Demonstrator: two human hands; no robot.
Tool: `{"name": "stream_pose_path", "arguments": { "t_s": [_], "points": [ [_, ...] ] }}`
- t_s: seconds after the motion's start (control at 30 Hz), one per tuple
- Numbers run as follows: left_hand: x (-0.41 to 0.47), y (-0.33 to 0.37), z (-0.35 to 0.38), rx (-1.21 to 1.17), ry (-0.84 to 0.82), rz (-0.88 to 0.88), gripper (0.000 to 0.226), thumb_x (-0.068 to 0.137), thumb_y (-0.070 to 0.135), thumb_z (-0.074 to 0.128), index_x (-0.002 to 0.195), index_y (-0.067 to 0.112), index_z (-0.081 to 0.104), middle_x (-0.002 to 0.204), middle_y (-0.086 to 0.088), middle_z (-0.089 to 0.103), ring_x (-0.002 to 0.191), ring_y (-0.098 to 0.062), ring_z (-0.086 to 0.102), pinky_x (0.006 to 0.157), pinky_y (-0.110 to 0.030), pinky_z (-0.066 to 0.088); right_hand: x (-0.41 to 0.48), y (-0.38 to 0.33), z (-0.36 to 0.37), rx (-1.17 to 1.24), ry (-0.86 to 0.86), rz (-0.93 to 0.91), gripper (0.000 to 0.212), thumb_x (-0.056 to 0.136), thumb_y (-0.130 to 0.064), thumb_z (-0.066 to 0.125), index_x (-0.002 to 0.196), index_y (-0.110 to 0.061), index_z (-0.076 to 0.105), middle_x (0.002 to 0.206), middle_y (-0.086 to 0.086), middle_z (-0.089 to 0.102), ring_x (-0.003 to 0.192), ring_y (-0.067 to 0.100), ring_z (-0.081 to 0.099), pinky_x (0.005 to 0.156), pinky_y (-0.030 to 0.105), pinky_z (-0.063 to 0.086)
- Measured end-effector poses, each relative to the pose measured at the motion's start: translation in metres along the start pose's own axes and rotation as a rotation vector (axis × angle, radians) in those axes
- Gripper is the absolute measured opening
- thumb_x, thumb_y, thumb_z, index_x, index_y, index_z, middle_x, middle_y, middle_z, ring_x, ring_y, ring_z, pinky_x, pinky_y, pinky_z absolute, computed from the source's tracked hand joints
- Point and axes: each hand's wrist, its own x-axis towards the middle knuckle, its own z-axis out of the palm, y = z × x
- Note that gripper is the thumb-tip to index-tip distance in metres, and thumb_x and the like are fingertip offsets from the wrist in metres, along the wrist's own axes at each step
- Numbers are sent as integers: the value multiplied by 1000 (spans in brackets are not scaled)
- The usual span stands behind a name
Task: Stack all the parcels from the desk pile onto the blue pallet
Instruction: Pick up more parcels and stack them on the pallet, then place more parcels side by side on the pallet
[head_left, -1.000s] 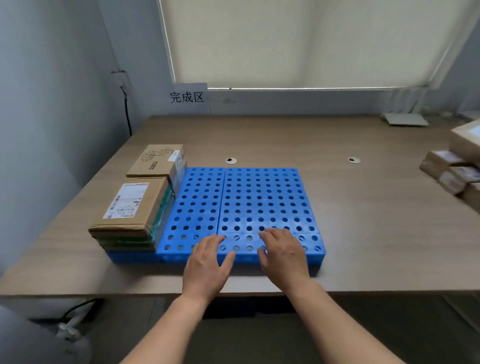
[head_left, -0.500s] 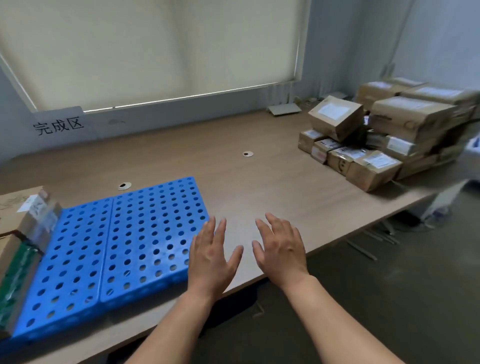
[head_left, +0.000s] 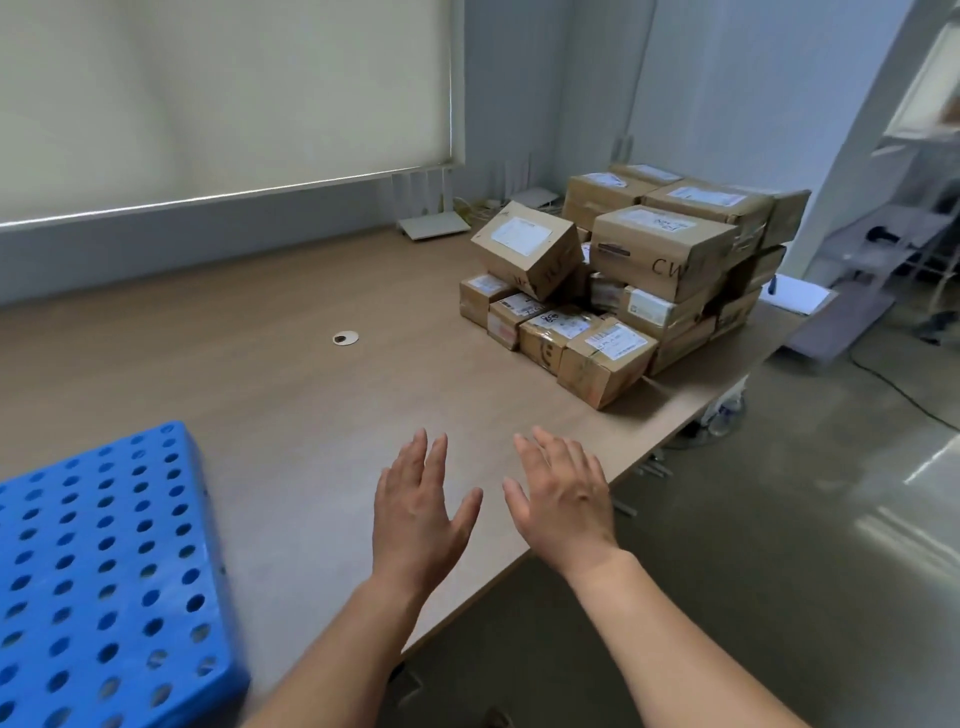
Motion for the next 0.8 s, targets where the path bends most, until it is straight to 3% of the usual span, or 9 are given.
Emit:
{"name": "stream_pose_path", "arguments": {
  "t_s": [0.4,0.6,0.73,0.8],
  "points": [
    [169,53,63,-65,-1,-41,71,94,51,40,151,22,9,159,1,7,146,-14,5,117,-30,6,131,108,53,-30,-118,32,50,68,-33,80,111,-11,65,105,10,68,93,26,67,73,38,55],
    [217,59,75,-98,-11,-42,71,94,48,43,151,20,11,158,0,13,145,-14,9,116,-28,8,170,132,78,12,-230,51,49,85,-35,63,127,-12,56,123,11,60,112,27,57,91,41,47],
    [261,61,75,-67,16,-60,70,95,48,41,151,20,10,158,1,15,145,-13,11,115,-26,10,215,150,90,24,-182,35,43,71,-29,74,108,-9,66,98,10,67,85,28,66,69,38,54],
    [284,65,75,-64,27,-73,69,95,47,42,151,19,12,157,1,18,144,-13,14,115,-26,12,242,162,97,66,-165,32,41,70,-28,70,105,-8,67,96,11,67,83,30,66,68,40,55]
  ]
}}
